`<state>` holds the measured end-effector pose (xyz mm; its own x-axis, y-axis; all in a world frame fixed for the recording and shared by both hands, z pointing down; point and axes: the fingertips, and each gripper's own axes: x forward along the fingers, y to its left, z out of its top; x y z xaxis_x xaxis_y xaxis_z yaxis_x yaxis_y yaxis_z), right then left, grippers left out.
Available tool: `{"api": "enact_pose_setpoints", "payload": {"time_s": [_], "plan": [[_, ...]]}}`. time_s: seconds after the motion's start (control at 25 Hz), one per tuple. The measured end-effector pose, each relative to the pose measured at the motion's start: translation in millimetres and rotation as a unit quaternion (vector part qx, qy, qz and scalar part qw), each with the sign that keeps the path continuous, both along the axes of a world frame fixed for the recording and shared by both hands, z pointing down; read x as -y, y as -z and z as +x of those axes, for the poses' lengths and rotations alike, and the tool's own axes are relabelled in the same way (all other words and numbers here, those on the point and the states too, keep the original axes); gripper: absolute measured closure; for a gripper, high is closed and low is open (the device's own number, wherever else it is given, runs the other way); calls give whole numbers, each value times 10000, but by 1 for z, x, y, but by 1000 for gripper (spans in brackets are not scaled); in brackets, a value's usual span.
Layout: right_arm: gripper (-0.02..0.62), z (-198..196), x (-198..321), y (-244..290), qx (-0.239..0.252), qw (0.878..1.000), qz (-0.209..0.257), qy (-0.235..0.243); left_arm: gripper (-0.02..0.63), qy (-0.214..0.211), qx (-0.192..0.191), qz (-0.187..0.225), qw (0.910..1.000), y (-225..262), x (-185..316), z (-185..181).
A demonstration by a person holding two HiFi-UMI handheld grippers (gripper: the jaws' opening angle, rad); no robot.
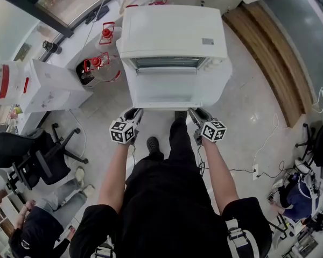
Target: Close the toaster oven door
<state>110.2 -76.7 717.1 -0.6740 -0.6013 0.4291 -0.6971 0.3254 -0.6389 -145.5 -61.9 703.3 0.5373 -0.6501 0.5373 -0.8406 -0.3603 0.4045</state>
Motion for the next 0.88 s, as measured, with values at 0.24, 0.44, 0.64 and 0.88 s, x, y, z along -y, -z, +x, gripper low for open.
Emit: {"api": "enact_pose_setpoints", "payload": {"time_s": [0.24,0.44,0.64,0.88], "plan": [[431,1,4,10,74,10000,-23,-56,501,-31,-113,19,9999,8,4,1],[426,4,12,23,84,9998,194,-61,501,-68,-148,98,9998,19,10,2],[450,4,24,37,173,9994,289,-60,500,-130,-284,145,9994,29,15,-1],[462,0,29,41,70,9993,246,278,500,-101,-333,99,9993,33,18,-2]]}}
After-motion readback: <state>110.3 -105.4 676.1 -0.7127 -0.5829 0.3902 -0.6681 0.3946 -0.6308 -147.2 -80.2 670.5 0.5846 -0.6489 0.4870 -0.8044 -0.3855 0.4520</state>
